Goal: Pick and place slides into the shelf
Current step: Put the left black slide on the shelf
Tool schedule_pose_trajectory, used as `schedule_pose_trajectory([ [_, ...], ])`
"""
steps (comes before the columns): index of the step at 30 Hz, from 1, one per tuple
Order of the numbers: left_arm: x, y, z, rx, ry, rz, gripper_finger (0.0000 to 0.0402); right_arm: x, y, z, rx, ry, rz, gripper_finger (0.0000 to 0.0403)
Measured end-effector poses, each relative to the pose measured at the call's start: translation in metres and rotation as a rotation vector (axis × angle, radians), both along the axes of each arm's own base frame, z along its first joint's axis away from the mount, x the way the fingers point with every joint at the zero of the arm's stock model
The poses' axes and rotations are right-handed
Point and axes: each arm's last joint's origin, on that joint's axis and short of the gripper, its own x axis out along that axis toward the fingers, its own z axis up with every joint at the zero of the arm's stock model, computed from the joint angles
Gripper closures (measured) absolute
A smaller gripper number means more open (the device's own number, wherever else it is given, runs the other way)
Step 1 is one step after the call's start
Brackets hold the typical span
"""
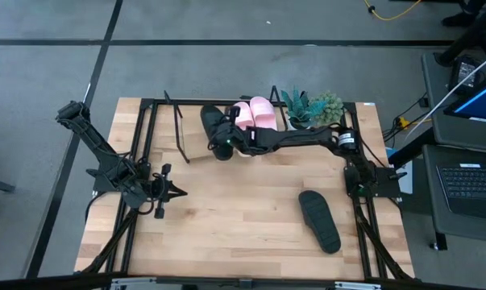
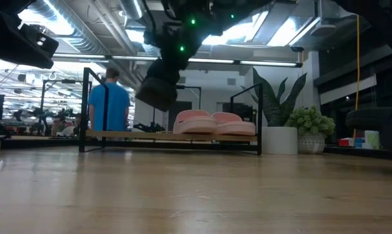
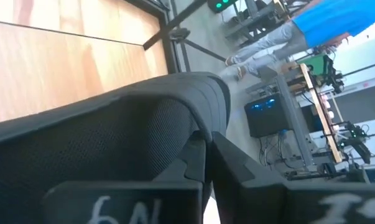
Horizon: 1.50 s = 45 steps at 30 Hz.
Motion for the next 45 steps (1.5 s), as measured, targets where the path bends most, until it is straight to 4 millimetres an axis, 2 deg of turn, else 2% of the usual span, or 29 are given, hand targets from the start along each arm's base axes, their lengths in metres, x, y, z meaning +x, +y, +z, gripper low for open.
schedule_pose_trajectory([
  [5, 0.000, 0.000, 0.000, 0.002, -0.002, 0.004, 0.0401, -0.005, -0.008, -0.019, 0.001, 0.006, -0.014, 0.0391],
  [10, 0.000, 0.000, 0.000, 0.004, -0.004, 0.008, 0.0401, -0.008, -0.012, -0.029, -0.001, -0.001, -0.026, 0.0391],
  [31, 0.000, 0.001, 0.000, 0.009, -0.013, 0.025, 0.0401, -0.008, -0.019, -0.029, -0.004, -0.035, -0.039, 0.0391],
  [38, 0.000, 0.001, 0.000, 0.009, -0.013, 0.026, 0.0401, -0.005, -0.020, -0.041, -0.002, -0.006, -0.037, 0.0391],
  [45, 0.000, 0.001, 0.000, 0.010, -0.013, 0.025, 0.0401, -0.005, -0.021, -0.042, -0.004, -0.006, -0.041, 0.0391],
])
